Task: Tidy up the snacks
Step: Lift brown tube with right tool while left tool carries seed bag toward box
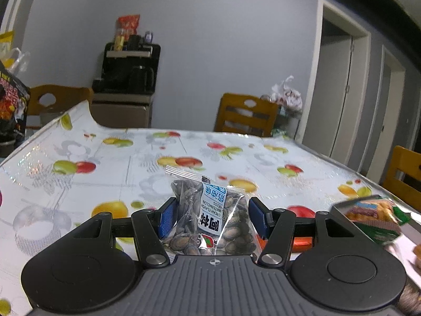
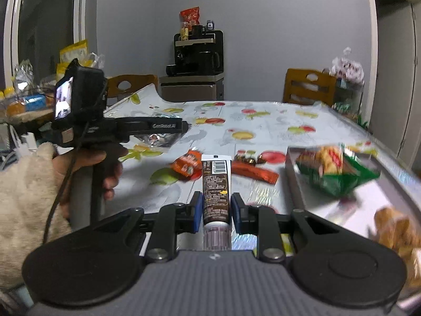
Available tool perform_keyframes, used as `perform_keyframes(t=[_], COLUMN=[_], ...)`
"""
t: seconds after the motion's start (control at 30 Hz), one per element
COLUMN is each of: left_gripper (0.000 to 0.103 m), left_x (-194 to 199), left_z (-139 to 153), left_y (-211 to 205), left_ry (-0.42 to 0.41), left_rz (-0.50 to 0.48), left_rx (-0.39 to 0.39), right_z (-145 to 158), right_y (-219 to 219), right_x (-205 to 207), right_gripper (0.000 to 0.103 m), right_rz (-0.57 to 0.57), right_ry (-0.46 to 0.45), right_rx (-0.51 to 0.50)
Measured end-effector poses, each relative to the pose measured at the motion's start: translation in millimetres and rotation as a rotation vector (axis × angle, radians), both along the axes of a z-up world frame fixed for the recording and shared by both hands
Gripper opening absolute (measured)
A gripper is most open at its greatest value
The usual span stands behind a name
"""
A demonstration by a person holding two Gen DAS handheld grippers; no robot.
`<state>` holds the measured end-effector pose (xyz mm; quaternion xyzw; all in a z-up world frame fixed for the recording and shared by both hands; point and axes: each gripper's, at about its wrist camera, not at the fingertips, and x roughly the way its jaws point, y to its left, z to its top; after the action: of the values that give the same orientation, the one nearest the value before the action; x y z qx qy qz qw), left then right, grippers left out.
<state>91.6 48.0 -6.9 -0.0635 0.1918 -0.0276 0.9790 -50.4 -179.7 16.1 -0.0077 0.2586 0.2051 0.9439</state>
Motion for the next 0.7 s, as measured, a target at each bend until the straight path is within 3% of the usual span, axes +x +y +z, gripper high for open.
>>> perform_keyframes(t=[0.17,0.33,0.7], left_gripper=[0.058,0.058,0.058], left_x=[-39.5,-67.9,-87.7], left_z=[15.0,17.8,27.3], left_y=[-4.0,3.0,-4.8], left_ry=[-0.022,0.047,0.082], left_rz=[-0.016,0.006,0.019], left_rx=[0.010,0.045,0.075], right_z=[-5.2,-8.7,-8.7], right_y=[-4.3,-8.2,-20.9], right_x=[-10.2,-8.6,3.3], right_gripper=[0.023,0.023,0.023], right_rz=[0.043,0.078,0.133], right_ry=[-0.017,-0.026,-0.032], right_rx=[0.020,0.060,0.088])
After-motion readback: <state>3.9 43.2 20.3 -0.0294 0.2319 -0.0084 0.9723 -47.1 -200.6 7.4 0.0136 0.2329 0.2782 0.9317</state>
